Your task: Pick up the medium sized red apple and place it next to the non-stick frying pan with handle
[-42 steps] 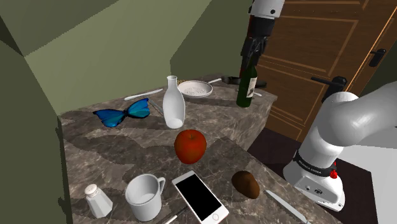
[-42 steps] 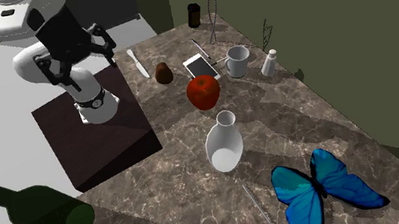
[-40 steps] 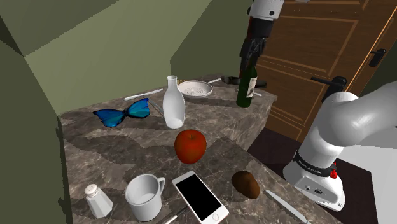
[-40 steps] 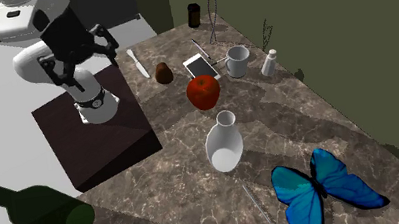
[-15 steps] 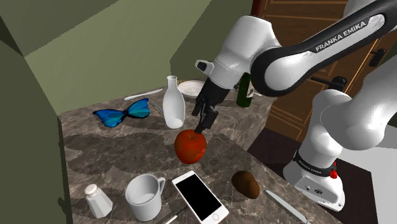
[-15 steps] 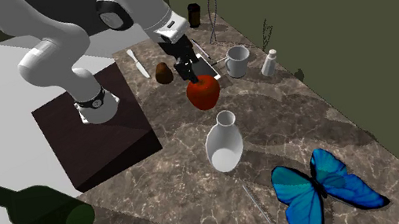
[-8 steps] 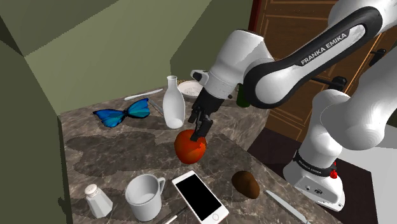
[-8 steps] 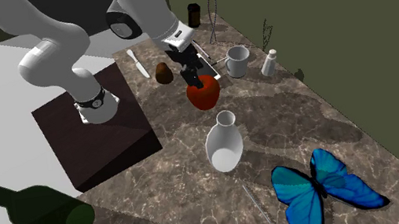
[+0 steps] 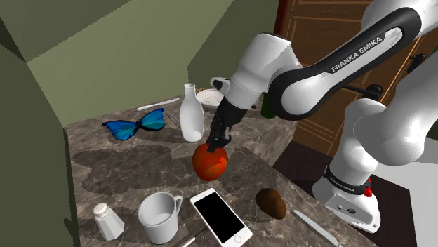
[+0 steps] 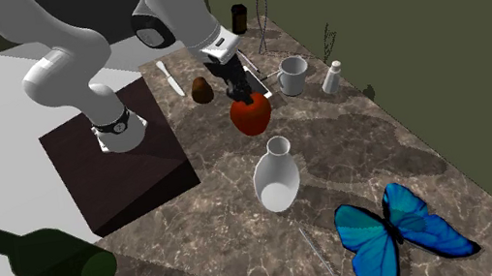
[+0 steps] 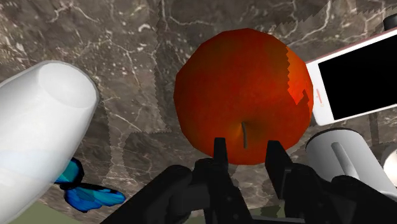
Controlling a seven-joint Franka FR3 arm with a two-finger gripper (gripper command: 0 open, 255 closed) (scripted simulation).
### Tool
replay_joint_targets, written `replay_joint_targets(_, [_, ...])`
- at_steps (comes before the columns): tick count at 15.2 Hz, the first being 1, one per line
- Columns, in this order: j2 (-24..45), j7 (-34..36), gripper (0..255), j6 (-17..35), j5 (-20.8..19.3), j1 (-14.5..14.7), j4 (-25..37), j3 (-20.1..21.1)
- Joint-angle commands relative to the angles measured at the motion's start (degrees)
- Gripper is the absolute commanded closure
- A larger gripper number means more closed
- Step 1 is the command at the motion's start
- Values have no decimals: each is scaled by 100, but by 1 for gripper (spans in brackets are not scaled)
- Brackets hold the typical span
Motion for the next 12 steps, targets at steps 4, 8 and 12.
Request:
replay_joint_targets(4, [0, 0, 255, 0, 0, 0, 0, 0])
replay_joint_targets(8, [1, 0, 255, 1, 0, 0, 0, 0])
replay_joint_targets(12, [-230, 61, 255, -386, -73, -44, 158, -17])
